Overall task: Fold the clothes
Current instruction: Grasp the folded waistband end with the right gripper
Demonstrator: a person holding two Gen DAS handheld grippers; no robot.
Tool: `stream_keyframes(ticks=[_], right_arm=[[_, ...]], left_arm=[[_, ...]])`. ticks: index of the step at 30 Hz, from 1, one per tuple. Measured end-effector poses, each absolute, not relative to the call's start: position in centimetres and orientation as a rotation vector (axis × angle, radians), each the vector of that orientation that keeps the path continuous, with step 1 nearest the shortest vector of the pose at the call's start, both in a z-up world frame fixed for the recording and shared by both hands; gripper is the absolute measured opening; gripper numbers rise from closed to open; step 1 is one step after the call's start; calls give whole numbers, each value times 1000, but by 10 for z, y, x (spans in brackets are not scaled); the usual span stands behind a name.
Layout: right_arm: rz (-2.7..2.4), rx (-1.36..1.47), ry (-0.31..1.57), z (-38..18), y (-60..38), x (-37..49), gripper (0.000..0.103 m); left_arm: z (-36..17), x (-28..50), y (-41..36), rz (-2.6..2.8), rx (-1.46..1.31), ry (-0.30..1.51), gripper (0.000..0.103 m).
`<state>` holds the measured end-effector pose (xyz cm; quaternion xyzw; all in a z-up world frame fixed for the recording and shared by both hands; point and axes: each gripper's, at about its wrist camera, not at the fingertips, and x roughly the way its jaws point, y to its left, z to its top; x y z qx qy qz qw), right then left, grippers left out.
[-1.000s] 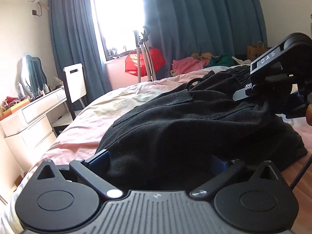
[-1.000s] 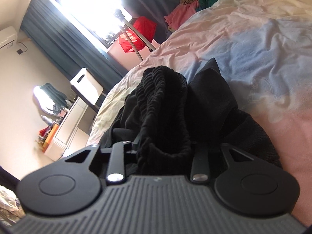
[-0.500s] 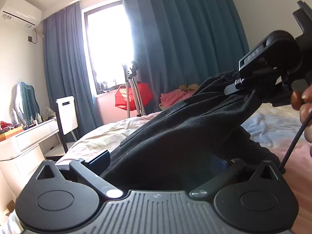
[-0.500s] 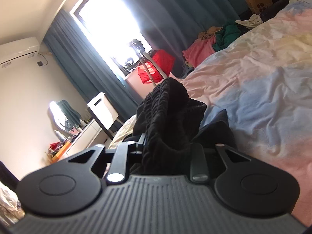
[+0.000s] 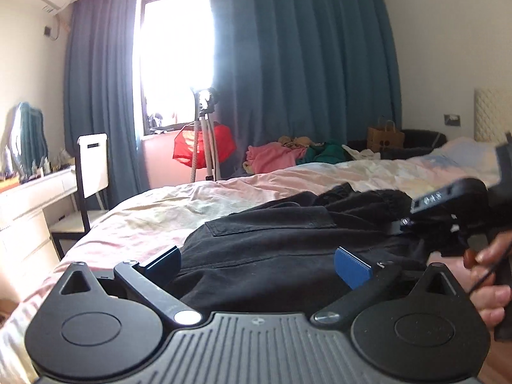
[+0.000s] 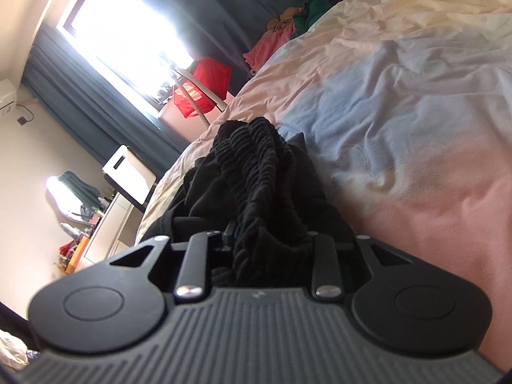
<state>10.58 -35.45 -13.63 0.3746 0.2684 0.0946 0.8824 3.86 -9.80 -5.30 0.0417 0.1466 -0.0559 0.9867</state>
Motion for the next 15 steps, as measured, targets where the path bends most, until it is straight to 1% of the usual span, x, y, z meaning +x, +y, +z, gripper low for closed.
stream_keyframes(ticks=[1, 2, 3, 5, 6, 7, 8, 9, 11, 13, 15], right_arm=[[198, 783, 563, -136, -355, 106, 32], [198, 784, 567, -136, -356, 107, 35], [196, 778, 570, -135, -356, 107, 38], [186, 772, 579, -134, -357, 107, 41], [175, 771, 586, -133, -357, 107, 50], [152, 768, 597, -133, -358, 107, 56], [129, 763, 607, -132, -359, 106, 69], [109, 748, 616, -132, -360, 105, 80], [87, 714, 629, -134, -359, 105, 88], [85, 708, 645, -140, -360, 108, 89], [95, 735, 666, -148, -364, 112, 100]], left_arm=[[-48, 46, -87, -95, 26, 306, 103], [-45, 57, -75, -79, -31, 340, 103], [-47, 67, -65, -77, -76, 393, 103], [-50, 87, -47, -86, -156, 505, 101], [-55, 94, -41, -85, -187, 559, 100], [-60, 98, -36, -82, -210, 596, 99], [-65, 102, -32, -80, -232, 631, 99], [-67, 103, -29, -78, -239, 641, 100], [-68, 103, -25, -74, -236, 653, 101], [-68, 103, -25, -71, -214, 655, 101], [-73, 108, -26, -72, -200, 661, 101]])
